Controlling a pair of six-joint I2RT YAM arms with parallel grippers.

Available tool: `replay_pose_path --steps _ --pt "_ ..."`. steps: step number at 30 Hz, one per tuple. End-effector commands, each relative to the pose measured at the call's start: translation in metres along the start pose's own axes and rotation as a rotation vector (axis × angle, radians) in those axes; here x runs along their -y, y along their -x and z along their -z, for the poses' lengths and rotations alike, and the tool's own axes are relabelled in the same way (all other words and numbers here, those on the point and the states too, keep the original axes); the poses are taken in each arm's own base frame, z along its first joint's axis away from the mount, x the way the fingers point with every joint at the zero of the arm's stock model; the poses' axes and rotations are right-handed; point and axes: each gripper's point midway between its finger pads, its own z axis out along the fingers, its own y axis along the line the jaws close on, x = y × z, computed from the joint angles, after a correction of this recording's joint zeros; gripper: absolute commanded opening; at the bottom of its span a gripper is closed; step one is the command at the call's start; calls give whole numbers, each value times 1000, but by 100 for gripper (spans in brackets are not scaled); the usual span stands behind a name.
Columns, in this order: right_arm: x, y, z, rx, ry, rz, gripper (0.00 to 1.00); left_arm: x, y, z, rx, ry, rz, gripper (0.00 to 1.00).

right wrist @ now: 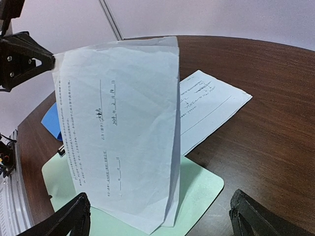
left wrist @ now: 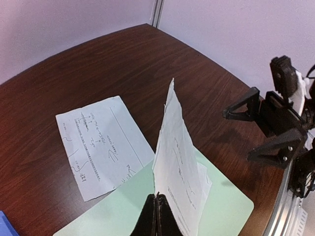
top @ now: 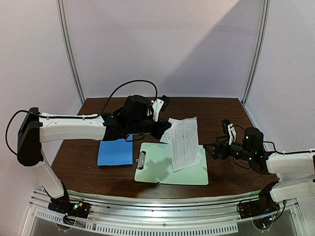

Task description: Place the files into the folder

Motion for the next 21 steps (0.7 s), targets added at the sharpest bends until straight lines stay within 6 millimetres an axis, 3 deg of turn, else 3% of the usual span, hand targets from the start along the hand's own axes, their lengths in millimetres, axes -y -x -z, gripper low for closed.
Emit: replay_pose_path --steps 1,9,15,21 --pt "-12 25 -6 54 244 26 97 2 -4 5 -11 -6 -92 0" --pt "-18 30 -31 23 513 -36 91 7 -1 3 0 -30 -126 0" --pt "-8 23 -56 -19 562 -103 91 7 1 3 0 -33 -151 0" --pt "-7 11 -68 -68 624 -151 89 6 0 3 -4 -32 -163 0"
